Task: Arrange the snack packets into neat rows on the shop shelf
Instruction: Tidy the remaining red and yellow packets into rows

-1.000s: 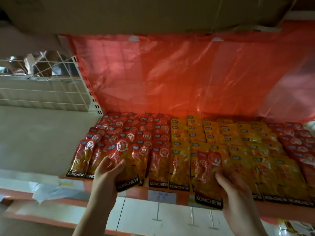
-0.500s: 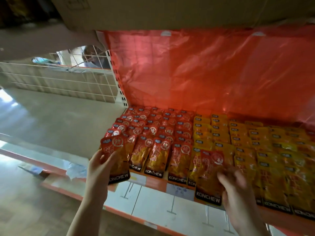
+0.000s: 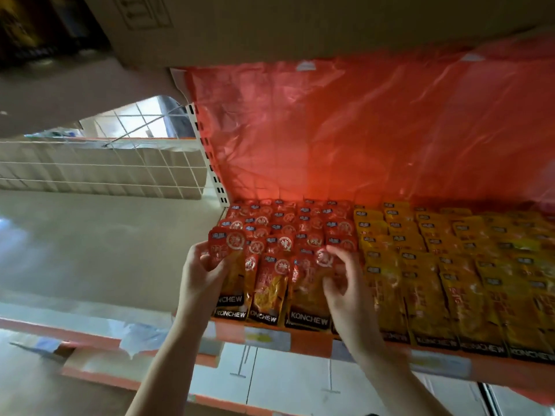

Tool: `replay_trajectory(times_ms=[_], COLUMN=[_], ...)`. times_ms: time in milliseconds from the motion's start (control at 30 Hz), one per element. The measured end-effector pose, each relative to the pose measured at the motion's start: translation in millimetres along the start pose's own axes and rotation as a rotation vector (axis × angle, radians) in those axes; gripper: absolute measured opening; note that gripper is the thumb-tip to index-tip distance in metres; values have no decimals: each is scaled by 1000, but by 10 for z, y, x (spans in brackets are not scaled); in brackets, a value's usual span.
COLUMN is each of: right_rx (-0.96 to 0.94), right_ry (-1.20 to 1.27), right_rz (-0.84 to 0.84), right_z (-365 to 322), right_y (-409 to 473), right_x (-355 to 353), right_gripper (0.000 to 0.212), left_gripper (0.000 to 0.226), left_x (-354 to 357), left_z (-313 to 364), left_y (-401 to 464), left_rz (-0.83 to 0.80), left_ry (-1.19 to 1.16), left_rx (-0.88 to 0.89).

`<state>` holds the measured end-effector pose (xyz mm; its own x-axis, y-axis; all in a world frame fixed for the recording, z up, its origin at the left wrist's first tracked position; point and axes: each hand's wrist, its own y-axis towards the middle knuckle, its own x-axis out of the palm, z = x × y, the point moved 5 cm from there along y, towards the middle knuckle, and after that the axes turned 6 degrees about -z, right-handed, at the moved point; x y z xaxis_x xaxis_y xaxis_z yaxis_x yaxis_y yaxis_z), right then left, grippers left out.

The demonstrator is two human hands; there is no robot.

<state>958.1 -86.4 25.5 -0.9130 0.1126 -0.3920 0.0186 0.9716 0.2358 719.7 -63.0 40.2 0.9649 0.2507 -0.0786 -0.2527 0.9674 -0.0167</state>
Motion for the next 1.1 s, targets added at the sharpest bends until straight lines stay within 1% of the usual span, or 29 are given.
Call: replay_trajectory(times_ms=[67,167,233,333,433,600,733,800,867,967,1033,1100], right_rx=[-73,-42,-53,-58,-79,-138,-105,-60,-23,10,24,29], right_ry=[-122,-175,-256,-417,-554,-596,-597,-629,-670,-768,-851,-931], right_rz=[-32,-104,-151,-215,-217,-215,-130,-142,-210,-381,-466,-513], right_z=[-44,-96,-72,-32,-65,-173,-107,-25,40,59,55,68], right_y=[88,182,211,223,261,351,548,678,785,896,936,967], right_x=[299,605,747,868,868,777,613,554,536,581,624,677], right_gripper=[37,32,35,44,42,28,33,33,29,24,25,28], left_gripper=[32,41,47,47,49,56,50,45,44,47,51,55], left_x=[-14,-48,-52,-25,15,125,229,224,220,267,298,305], left_z=[-37,-109,-159,-167,-168,-167,-133,-168,-233,-347,-396,-395], left_y=[101,239,336,442,501,562,503,453,404,342,316,310], left_rz=[-39,-73,-97,-133,-167,-201,-216,-201,-178,-172,-169,-158], left_ry=[20,43,82,110,104,123,135,115,140,242,316,377], left_rx=[5,10,13,26,12,3,9,2,4,6,-3,-8])
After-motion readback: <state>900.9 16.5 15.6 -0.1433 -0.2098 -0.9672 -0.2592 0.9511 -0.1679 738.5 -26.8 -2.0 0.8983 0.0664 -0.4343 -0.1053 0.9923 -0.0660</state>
